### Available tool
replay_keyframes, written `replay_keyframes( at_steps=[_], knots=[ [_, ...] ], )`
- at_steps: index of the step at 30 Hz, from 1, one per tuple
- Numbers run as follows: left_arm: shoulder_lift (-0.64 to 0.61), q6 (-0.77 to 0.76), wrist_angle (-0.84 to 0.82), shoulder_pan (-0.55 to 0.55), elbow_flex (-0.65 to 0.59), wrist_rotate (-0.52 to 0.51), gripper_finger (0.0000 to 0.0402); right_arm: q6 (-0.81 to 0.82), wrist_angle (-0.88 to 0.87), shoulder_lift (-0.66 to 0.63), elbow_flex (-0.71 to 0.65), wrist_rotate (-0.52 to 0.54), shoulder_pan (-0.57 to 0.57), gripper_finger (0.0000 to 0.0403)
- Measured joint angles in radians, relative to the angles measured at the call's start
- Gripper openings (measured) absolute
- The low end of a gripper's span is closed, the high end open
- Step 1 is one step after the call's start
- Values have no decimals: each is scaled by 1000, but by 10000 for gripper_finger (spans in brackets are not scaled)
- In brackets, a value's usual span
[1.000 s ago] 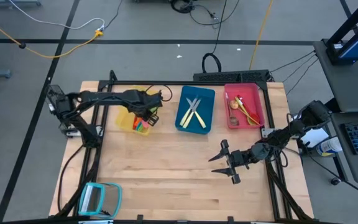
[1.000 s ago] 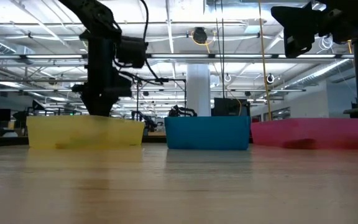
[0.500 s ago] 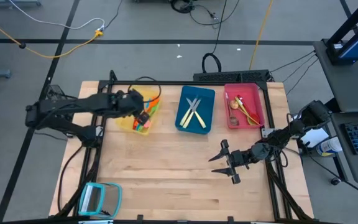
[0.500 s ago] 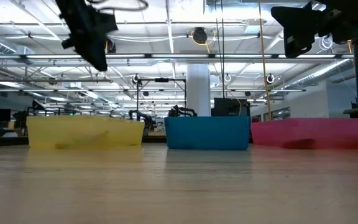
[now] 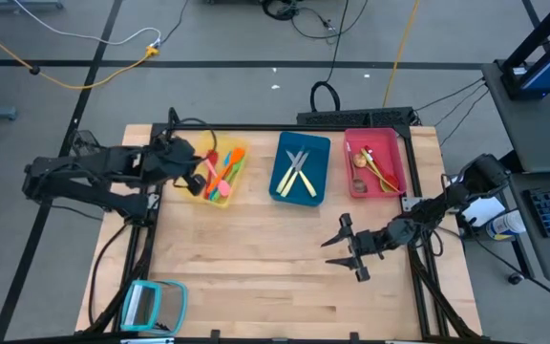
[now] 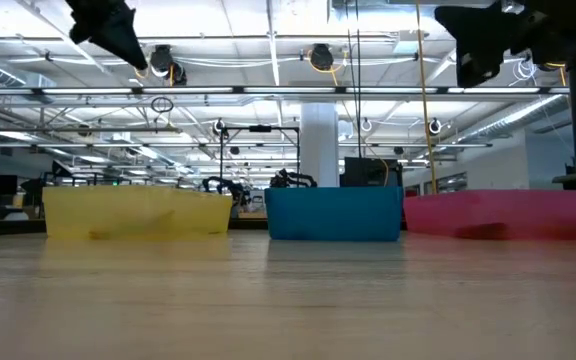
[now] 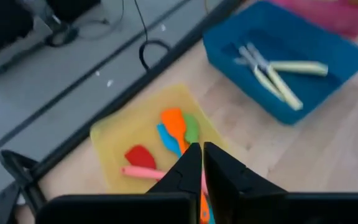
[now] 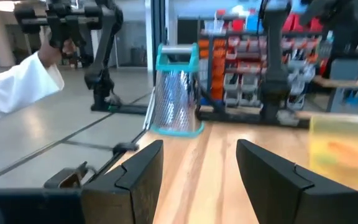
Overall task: Pick & Place Kitchen Items
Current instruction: Return to Home Position
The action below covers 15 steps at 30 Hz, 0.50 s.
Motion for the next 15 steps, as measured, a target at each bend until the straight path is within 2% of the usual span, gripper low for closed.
replay_keyframes(
  at_steps=[3, 6, 11, 15],
  knots=[
    [-51, 52, 32, -23, 0, -20, 8, -44, 20, -47, 0, 0, -14, 196],
    [-108, 101, 60, -53, 0, -18, 3, -40, -39, -131, 0, -2, -39, 196],
    [-206, 150, 71, -118, -3, -17, 22, -1, -372, -336, 1, -25, -101, 196],
    [-289, 192, 131, -157, -74, -32, 35, 15, -586, -481, 1, -183, -184, 196]
  ],
)
